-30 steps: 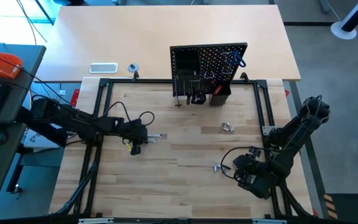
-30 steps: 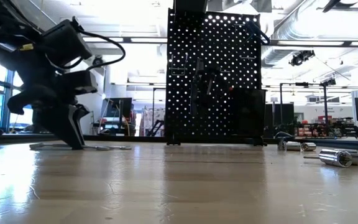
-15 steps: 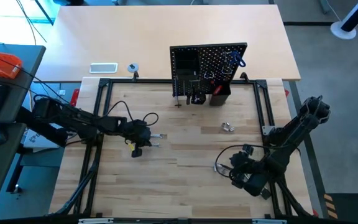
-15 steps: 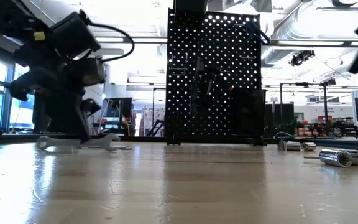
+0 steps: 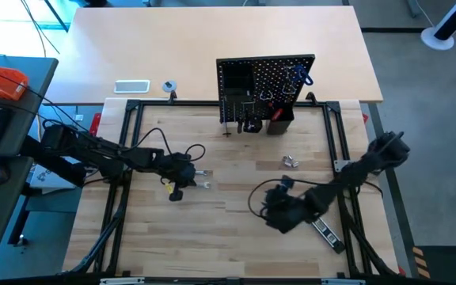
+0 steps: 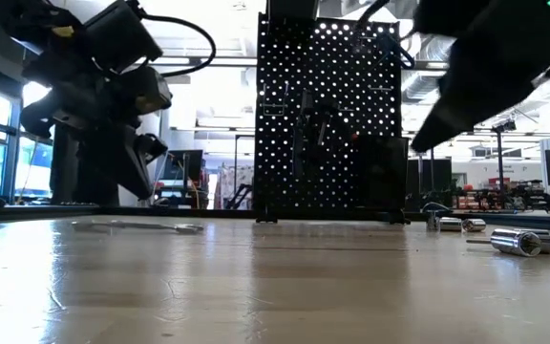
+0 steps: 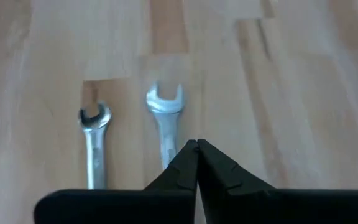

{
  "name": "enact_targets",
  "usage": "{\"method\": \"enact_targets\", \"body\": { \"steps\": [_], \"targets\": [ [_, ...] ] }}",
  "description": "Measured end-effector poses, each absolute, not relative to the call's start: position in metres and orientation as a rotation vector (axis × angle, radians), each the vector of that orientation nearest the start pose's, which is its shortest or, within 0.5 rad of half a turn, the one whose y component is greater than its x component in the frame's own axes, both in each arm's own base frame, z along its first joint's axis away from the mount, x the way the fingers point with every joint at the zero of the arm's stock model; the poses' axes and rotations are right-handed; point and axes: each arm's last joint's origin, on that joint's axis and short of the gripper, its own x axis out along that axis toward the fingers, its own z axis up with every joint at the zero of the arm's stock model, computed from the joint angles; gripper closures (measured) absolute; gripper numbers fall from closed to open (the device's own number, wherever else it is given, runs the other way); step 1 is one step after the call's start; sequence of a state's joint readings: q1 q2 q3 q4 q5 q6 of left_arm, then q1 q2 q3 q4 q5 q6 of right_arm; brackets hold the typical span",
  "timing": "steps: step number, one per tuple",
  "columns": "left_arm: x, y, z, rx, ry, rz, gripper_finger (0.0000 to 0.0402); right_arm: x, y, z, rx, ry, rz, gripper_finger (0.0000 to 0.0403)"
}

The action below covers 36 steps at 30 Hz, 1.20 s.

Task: Hang tools onto peg board
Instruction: Hang the silver wrench on the peg board

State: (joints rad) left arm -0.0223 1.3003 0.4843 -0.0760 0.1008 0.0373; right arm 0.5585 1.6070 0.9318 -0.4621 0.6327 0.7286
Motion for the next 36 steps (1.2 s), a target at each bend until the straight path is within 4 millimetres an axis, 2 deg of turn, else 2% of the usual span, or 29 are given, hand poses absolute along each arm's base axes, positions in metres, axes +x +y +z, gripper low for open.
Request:
{"method": "enact_targets", "body": {
  "steps": [6,12,21,24,29,36],
  "targets": [
    [0.216,-0.007,0.141,0.008,0.964,-0.095,0.0401,0.3,0.125,0.154,0.021,0.803,-0.35,0.0213],
    [0.207,-0.008,0.135,0.01,1.078,-0.095,0.038,0.332,0.105,0.148,0.016,0.695,-0.251,0.0213],
    [0.21,-0.016,0.137,0.105,1.035,-0.018,0.0261,0.347,0.08,0.156,0.0,0.62,-0.213,0.0213],
    [0.21,-0.016,0.136,0.106,1.012,0.004,0.0237,0.35,0.076,0.158,-0.012,0.597,-0.209,0.0213],
    [0.209,-0.016,0.128,0.1,0.975,0.004,0.0235,0.355,0.067,0.161,-0.003,0.564,-0.193,0.0213],
    [0.209,-0.016,0.107,0.091,0.985,0.002,0.0267,0.36,0.058,0.164,-0.006,0.515,-0.199,0.0213]
  ]
}}
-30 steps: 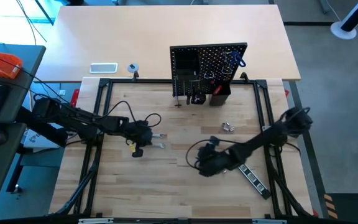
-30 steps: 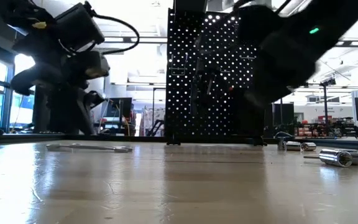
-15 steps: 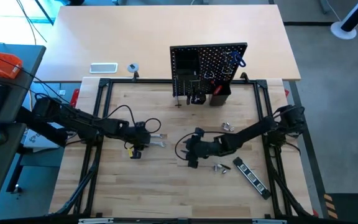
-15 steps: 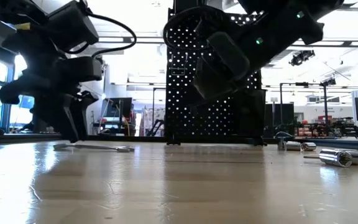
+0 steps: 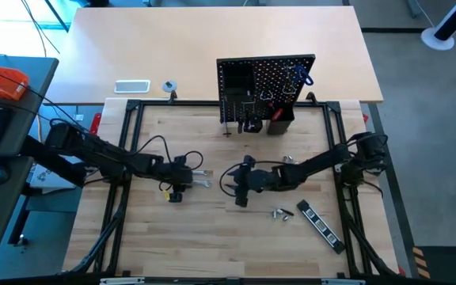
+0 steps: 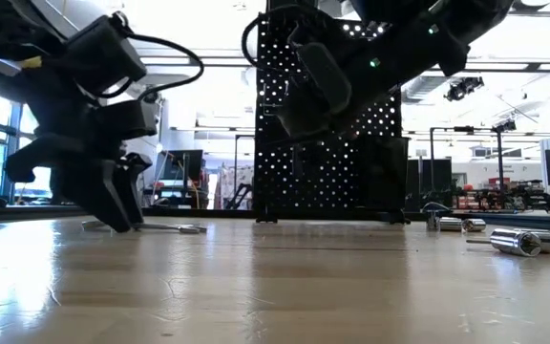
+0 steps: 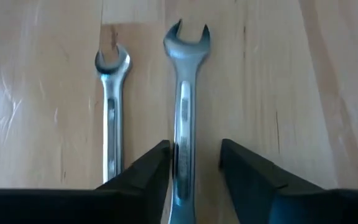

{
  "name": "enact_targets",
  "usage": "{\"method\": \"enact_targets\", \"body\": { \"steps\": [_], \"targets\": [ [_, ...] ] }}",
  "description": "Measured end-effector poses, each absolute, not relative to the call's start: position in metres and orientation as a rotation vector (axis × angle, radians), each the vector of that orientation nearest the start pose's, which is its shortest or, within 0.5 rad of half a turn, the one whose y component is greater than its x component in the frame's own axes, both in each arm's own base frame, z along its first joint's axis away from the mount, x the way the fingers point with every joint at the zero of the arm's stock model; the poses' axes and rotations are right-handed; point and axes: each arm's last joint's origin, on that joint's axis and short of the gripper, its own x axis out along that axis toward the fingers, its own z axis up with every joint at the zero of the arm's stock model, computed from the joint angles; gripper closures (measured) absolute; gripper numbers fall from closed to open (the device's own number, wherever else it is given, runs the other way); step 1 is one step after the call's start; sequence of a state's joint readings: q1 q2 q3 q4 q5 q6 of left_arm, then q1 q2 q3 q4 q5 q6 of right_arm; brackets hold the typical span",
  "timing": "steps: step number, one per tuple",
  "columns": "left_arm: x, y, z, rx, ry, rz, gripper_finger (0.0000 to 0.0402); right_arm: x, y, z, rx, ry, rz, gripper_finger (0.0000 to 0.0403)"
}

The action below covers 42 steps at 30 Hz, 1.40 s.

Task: Hang tools onto peg board
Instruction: Hang the silver wrench on the peg board

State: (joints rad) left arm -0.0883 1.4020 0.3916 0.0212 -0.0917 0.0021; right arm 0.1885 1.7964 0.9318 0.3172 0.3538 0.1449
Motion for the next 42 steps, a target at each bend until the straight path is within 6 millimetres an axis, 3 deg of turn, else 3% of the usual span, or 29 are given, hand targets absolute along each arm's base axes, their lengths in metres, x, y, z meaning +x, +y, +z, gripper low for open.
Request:
{"method": "enact_targets", "body": {
  "steps": [7,13,18,42],
  "targets": [
    [0.213,-0.018,0.101,0.134,0.986,-0.031,0.038,0.372,0.054,0.142,0.019,0.493,-0.154,0.0213],
    [0.213,-0.022,0.103,0.163,0.962,-0.024,0.0381,0.379,0.048,0.105,0.063,0.544,-0.137,0.0213],
    [0.216,-0.023,0.107,0.167,0.944,-0.031,0.0381,0.383,0.048,0.088,0.024,0.521,-0.121,0.0213],
    [0.234,-0.028,0.127,0.233,0.914,-0.087,0.0398,0.39,0.036,0.081,-0.028,0.516,-0.072,0.0213]
  ]
}}
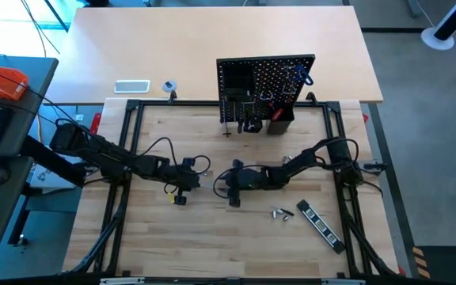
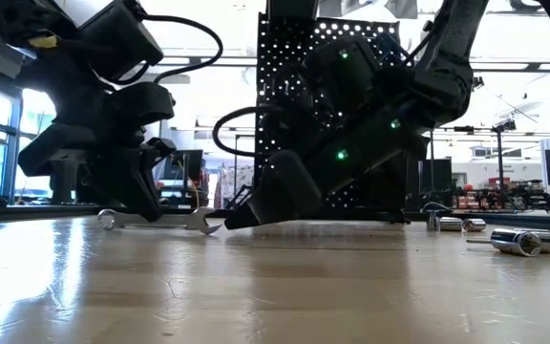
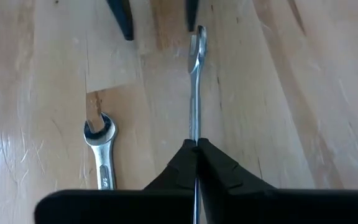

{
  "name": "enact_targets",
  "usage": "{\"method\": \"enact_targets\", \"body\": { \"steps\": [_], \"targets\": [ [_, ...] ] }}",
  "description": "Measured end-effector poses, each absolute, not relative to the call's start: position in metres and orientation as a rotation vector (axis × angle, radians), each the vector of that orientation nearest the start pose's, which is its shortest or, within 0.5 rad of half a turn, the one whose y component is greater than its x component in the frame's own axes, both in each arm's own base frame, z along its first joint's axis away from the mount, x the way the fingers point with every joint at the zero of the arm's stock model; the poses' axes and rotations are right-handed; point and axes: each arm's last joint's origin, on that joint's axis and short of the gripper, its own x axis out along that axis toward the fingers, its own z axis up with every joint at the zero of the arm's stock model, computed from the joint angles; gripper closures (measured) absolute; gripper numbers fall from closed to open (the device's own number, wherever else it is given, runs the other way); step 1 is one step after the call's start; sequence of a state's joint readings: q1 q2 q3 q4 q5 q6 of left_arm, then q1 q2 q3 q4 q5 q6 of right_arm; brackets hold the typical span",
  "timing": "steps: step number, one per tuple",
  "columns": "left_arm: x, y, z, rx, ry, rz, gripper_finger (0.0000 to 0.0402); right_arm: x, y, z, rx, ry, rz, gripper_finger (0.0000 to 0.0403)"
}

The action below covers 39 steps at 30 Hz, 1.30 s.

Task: Hang tools onto peg board
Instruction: Hang the silver wrench on the peg board

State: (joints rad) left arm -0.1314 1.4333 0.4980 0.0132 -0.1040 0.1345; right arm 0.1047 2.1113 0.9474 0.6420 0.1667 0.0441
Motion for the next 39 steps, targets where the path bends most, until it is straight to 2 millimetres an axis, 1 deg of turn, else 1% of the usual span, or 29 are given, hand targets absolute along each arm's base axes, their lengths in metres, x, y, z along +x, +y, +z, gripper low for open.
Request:
{"method": "enact_targets", "body": {
  "steps": [6,17,19,23,26,27,31,39],
  "targets": [
    [0.235,-0.028,0.127,0.234,0.908,-0.085,0.04,0.391,0.04,0.083,-0.003,0.494,0.017,0.0213],
    [0.236,-0.028,0.128,0.23,0.888,-0.082,0.0401,0.392,0.038,0.083,0.021,0.475,-0.01,0.0213],
    [0.236,-0.028,0.129,0.23,0.885,-0.082,0.0401,0.397,0.039,0.08,0.023,0.471,-0.003,0.0213],
    [0.238,-0.028,0.13,0.22,0.868,-0.079,0.0401,0.417,0.044,0.069,0.027,0.476,0.021,0.0213],
    [0.237,-0.029,0.13,0.205,0.873,-0.08,0.0401,0.432,0.047,0.064,0.016,0.478,-0.025,0.0213],
    [0.237,-0.029,0.13,0.203,0.878,-0.079,0.0401,0.433,0.048,0.062,0.011,0.482,-0.041,0.0214],
    [0.234,-0.029,0.128,0.187,0.911,-0.083,0.0401,0.439,0.049,0.063,0.003,0.476,-0.044,0.0237],
    [0.234,-0.028,0.128,0.186,0.913,-0.082,0.0401,0.439,0.047,0.062,0.014,0.505,-0.048,0.0315]
  ]
}}
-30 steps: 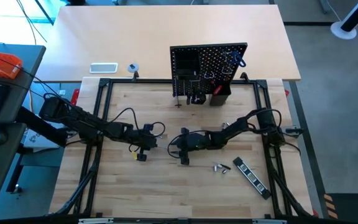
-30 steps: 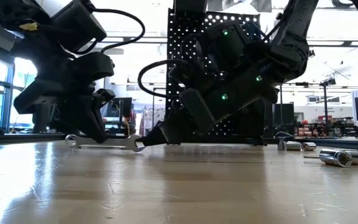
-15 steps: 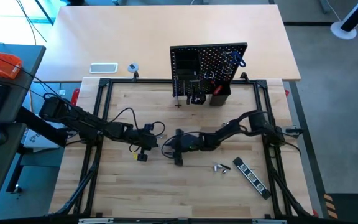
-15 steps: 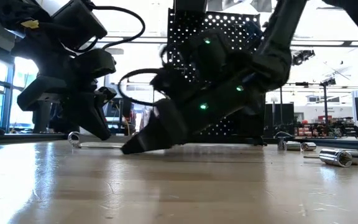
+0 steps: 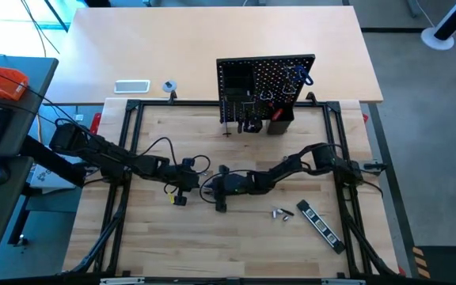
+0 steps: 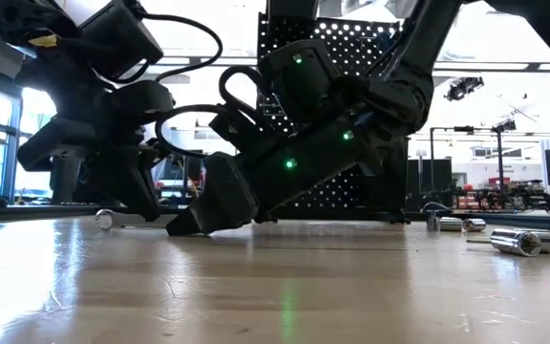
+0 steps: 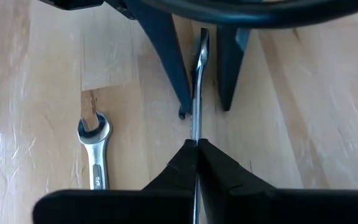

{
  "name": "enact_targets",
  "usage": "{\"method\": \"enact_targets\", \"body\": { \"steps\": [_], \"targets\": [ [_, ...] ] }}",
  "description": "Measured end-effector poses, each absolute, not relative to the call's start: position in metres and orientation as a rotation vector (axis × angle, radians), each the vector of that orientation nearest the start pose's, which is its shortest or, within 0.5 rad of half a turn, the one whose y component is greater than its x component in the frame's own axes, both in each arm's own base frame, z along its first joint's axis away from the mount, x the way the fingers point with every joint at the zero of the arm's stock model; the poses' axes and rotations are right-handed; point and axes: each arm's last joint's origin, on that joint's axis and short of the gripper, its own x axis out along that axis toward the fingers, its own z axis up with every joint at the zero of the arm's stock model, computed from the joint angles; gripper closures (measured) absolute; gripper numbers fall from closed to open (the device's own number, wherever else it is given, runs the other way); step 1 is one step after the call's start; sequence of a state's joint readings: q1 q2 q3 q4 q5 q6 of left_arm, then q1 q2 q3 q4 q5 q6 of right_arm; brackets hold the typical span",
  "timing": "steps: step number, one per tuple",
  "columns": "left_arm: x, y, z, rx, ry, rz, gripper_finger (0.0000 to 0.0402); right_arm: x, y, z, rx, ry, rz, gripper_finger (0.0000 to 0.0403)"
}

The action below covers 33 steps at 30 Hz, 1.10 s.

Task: Hang tools onto peg board
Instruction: Hang the silver wrench on the peg board

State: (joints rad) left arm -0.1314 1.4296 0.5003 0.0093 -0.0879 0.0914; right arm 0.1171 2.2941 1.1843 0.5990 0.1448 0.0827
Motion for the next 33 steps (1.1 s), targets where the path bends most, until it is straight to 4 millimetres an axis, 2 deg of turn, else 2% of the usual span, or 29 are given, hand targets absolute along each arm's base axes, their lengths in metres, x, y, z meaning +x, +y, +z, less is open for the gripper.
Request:
{"method": "enact_targets", "body": {
  "steps": [6,15,19,23,27,30,33],
  "targets": [
    [0.234,-0.029,0.128,0.175,0.91,-0.103,0.0401,0.438,0.048,0.061,0.001,0.508,-0.052,0.039],
    [0.235,-0.029,0.128,0.148,0.909,-0.082,0.0401,0.438,0.048,0.06,0.012,0.522,-0.059,0.0397],
    [0.233,-0.028,0.136,0.143,0.876,-0.064,0.0401,0.436,0.051,0.063,0.009,0.54,-0.055,0.0398],
    [0.229,-0.027,0.162,0.128,0.744,-0.053,0.04,0.432,0.055,0.074,-0.027,0.581,-0.066,0.04],
    [0.215,-0.025,0.205,0.126,0.54,-0.054,0.04,0.427,0.054,0.09,-0.052,0.622,-0.083,0.04],
    [0.197,-0.023,0.235,0.134,0.382,-0.048,0.04,0.423,0.053,0.107,-0.081,0.638,-0.1,0.04],
    [0.173,-0.019,0.261,0.139,0.237,-0.029,0.04,0.42,0.052,0.133,-0.099,0.607,-0.103,0.04]
  ]
}}
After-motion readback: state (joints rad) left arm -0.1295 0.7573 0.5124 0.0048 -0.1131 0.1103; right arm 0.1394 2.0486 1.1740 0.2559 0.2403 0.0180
